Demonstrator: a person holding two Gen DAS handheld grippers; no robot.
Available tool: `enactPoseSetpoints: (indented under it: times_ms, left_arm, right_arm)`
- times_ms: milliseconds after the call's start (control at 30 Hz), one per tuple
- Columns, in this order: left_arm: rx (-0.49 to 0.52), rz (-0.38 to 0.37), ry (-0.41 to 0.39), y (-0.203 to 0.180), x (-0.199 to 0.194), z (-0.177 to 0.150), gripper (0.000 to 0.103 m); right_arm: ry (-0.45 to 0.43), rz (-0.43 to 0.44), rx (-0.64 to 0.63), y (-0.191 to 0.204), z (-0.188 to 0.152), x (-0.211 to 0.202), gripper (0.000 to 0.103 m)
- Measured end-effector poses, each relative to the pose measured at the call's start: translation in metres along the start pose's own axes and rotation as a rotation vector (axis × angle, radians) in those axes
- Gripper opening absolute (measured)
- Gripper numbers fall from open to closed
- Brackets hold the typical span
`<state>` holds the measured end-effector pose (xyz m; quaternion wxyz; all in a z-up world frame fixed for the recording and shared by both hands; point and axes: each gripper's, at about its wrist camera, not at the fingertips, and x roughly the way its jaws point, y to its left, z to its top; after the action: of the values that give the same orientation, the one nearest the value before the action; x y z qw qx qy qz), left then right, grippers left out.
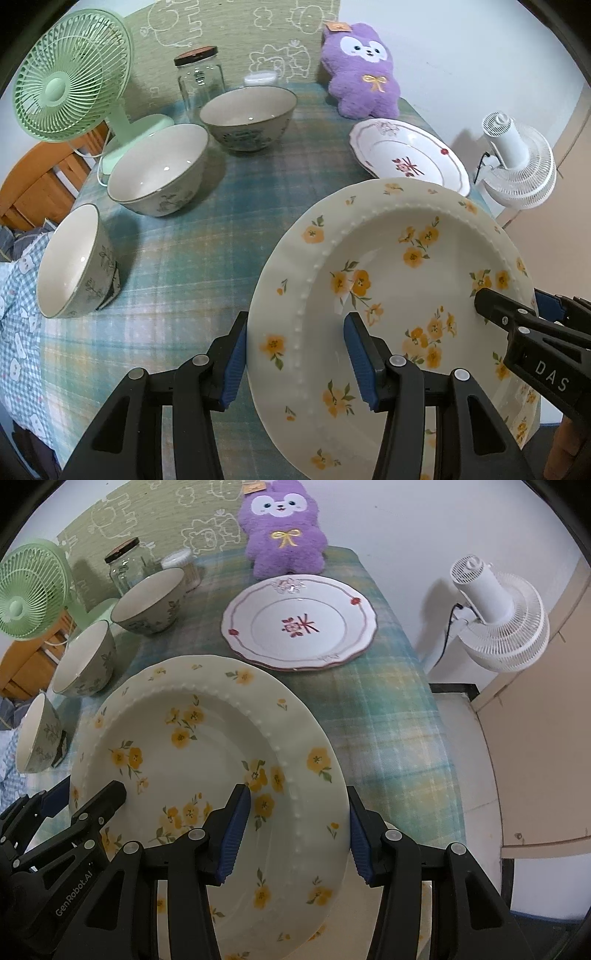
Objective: Organize plates and bowls
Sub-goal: 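Lift the deep plate with both grippers and carry it toward the scalloped plate, then lower the deep plate onto the scalloped plate with both grippers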
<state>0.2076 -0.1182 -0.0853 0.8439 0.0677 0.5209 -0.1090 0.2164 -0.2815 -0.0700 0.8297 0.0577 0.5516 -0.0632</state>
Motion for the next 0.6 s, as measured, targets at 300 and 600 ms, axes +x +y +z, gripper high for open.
enactPoseSetpoints:
  times_ms: [300, 600]
  left_arm:
    - [0.022, -0.013, 0.014, -0.020, -0.001, -0.014, 0.051]
    - [0.052, -0.021, 0.021, -0.036, -0.002, -0.025, 0.051]
  right_arm:
    - [0.008, -0.019, 0.038, -0.021, -0.022, -0.005, 0.054]
    - [0.025, -0.028, 0.074, -0.036, -0.040, -0.005, 0.054]
